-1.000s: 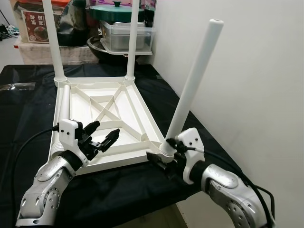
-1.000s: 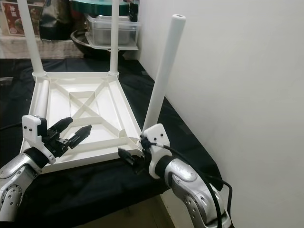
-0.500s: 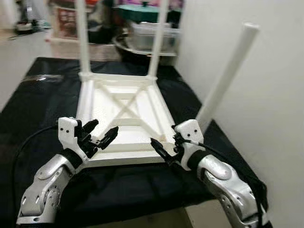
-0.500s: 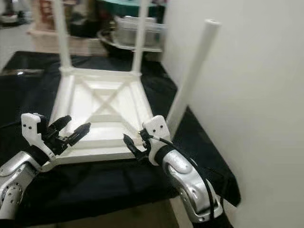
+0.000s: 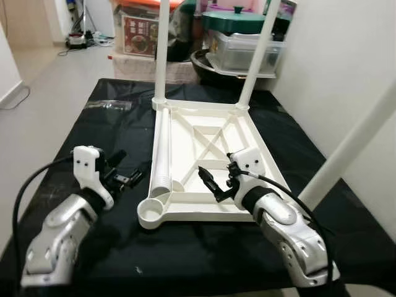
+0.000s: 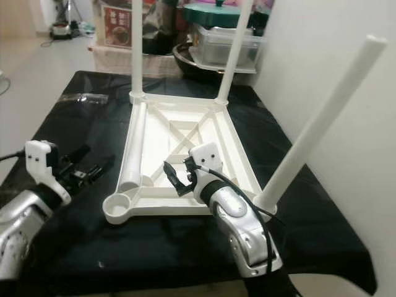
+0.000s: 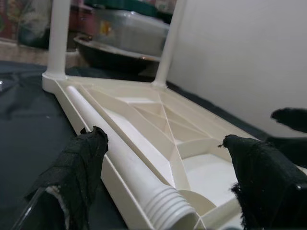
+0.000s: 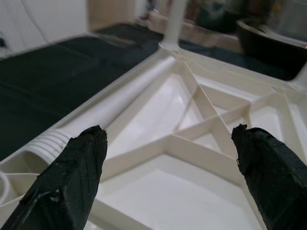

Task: Building children table

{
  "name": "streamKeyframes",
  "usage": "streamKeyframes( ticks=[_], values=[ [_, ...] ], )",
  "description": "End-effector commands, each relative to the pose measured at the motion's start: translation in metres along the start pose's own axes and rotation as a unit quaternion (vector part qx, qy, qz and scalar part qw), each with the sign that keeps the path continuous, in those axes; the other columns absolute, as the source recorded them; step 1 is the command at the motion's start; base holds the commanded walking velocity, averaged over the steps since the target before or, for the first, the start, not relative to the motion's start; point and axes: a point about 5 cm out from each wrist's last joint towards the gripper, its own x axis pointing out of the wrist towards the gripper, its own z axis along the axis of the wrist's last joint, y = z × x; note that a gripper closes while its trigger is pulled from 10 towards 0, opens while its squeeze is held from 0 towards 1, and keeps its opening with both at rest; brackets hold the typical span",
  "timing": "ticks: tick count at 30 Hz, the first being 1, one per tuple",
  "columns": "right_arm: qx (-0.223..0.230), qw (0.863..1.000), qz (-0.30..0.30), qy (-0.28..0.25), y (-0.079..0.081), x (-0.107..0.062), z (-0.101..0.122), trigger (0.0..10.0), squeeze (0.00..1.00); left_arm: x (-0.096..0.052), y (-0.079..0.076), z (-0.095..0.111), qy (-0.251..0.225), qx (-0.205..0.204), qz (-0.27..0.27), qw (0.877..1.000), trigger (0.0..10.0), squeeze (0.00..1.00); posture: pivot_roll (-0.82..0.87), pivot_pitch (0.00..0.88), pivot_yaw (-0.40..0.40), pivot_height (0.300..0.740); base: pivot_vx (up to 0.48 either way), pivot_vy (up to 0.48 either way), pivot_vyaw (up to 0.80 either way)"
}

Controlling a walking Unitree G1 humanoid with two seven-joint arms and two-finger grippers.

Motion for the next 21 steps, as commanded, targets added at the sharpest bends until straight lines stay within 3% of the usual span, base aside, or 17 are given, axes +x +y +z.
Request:
streamKeyframes(
  ticks=[1,21],
  values=[
    [-0.002,1.000,-0.001,-0.011,0.0007,0.0010,0.0037,10.0,0.00,-0.0001,0.0012,0.0032,-0.003,0.007,0.003,1.000,10.0,0.00,0.10,0.000,-0.150,0.740,0.000,0.480,0.00],
    [-0.065,0.997,0.029,-0.023,0.0075,0.0103,0.0038,10.0,0.00,0.0006,0.0011,0.0053,-0.010,0.024,0.004,1.000,10.0,0.00,0.11,0.000,-0.155,0.740,0.000,0.022,0.00]
  ],
)
